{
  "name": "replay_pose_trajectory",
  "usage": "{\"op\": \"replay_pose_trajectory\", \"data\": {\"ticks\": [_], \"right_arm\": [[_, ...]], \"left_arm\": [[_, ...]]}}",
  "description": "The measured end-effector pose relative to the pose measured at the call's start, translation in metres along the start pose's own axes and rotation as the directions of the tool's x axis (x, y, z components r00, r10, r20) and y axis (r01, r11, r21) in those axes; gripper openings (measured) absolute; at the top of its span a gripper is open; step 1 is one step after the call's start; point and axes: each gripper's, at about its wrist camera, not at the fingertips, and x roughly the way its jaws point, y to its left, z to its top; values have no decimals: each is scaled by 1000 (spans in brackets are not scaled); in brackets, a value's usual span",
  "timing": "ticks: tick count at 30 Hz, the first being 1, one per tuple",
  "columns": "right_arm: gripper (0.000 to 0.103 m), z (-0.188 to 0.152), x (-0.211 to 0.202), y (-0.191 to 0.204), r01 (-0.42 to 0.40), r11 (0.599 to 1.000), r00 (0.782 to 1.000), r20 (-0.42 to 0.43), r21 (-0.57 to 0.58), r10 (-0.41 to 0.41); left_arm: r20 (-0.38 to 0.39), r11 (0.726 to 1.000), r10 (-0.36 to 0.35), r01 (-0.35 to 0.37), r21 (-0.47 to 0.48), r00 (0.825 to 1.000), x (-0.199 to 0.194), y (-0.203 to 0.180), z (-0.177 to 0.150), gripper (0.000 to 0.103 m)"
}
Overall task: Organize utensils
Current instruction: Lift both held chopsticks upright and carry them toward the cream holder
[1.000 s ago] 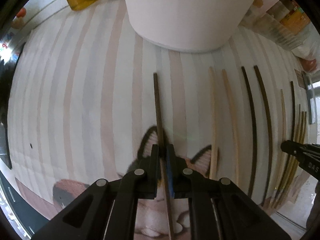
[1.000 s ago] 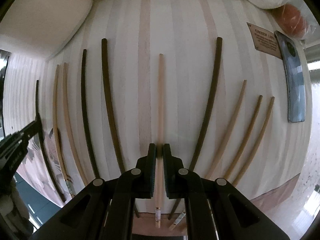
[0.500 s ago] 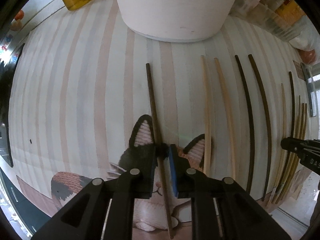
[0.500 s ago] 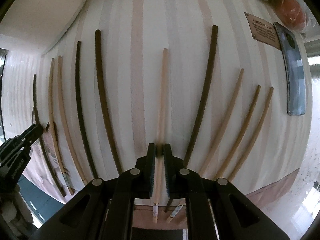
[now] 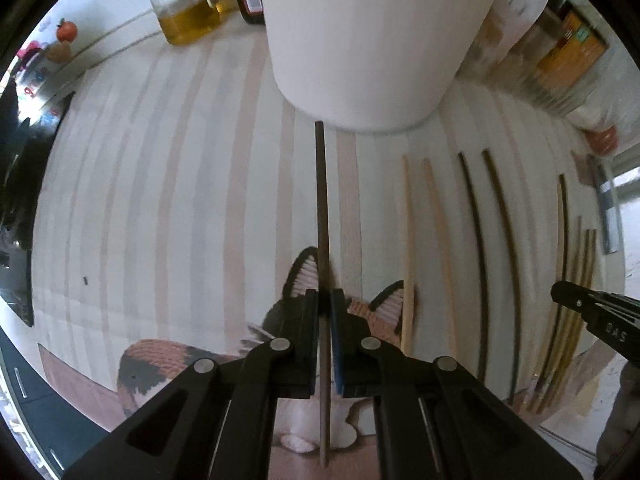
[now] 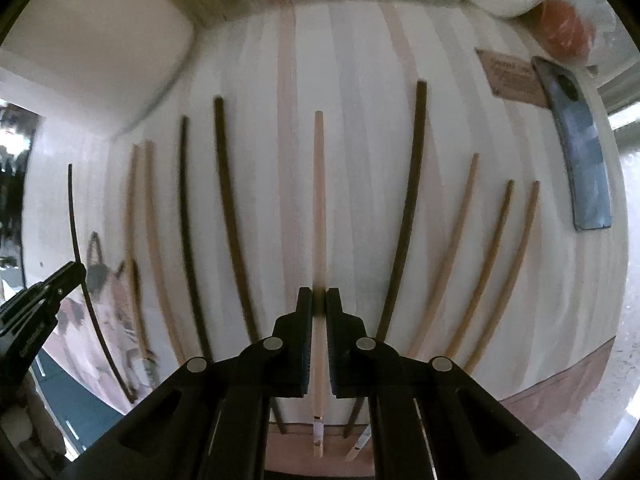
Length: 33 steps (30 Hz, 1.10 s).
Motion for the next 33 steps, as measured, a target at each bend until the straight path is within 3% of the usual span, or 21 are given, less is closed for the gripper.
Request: {"op": "replay_pose_trajectory", "data": {"ticks": [8,17,26,33], "right_arm": [[7,-13,-55,-5,-59,998,989,137,9,57],[6,1,-113,17,-115,993,938,327,-13,113],[6,30,-183,59,-205,976,850,480,-80,218],[6,68,-242,100,-232,960,768,576,-155,278]], "left_arm": [[119,1000,-15,15,3,993,-61,-2,-10,3],[273,998,-48,60,-34,961,-126,17,-4,3],[454,994,-42,85,-74,890,-196,41,31,3],[567,994,-15,76,-84,823,-249,49,63,3]]}}
